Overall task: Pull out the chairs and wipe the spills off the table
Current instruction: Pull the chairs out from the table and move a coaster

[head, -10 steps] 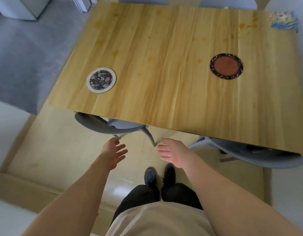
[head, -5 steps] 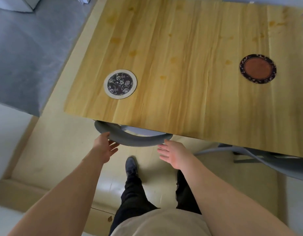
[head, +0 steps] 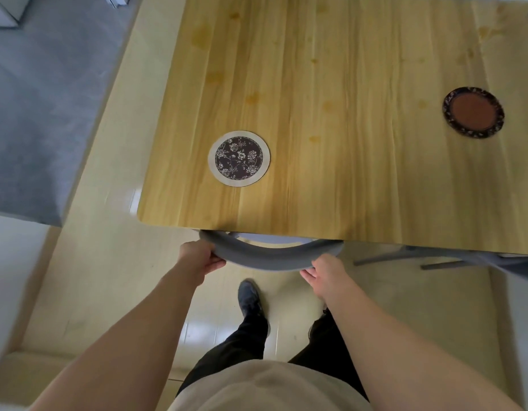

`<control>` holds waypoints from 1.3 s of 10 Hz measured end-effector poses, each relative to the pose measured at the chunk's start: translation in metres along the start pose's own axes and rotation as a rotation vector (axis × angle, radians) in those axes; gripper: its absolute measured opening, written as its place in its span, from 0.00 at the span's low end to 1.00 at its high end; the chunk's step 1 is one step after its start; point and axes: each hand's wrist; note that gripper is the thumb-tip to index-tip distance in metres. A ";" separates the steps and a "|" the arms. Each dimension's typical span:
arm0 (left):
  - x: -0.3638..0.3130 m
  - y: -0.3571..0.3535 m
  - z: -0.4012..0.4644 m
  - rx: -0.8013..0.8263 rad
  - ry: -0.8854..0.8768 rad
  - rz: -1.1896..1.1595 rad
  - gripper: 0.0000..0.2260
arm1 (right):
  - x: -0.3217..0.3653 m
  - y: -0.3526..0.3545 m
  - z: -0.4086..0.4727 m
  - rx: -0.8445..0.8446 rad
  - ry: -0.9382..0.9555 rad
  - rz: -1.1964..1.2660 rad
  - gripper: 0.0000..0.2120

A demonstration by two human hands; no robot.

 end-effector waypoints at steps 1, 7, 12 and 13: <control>-0.002 0.014 0.006 -0.037 -0.009 -0.029 0.05 | 0.004 -0.011 -0.012 -0.109 0.076 -0.192 0.14; -0.013 0.081 0.036 -0.098 -0.027 -0.015 0.06 | 0.036 -0.068 -0.024 0.427 -0.128 0.730 0.24; -0.028 0.087 0.034 0.207 -0.749 1.630 0.26 | 0.034 -0.069 -0.010 0.418 -0.120 0.796 0.24; -0.023 0.091 0.047 0.612 -0.970 1.580 0.25 | 0.025 -0.076 -0.011 0.388 -0.055 0.833 0.23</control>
Point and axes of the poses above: each hand's wrist, its own z-axis towards the middle knuckle, its own y-axis out of the back of the hand, x = y × z, and after that the axes turned 14 degrees about -y, right-handed
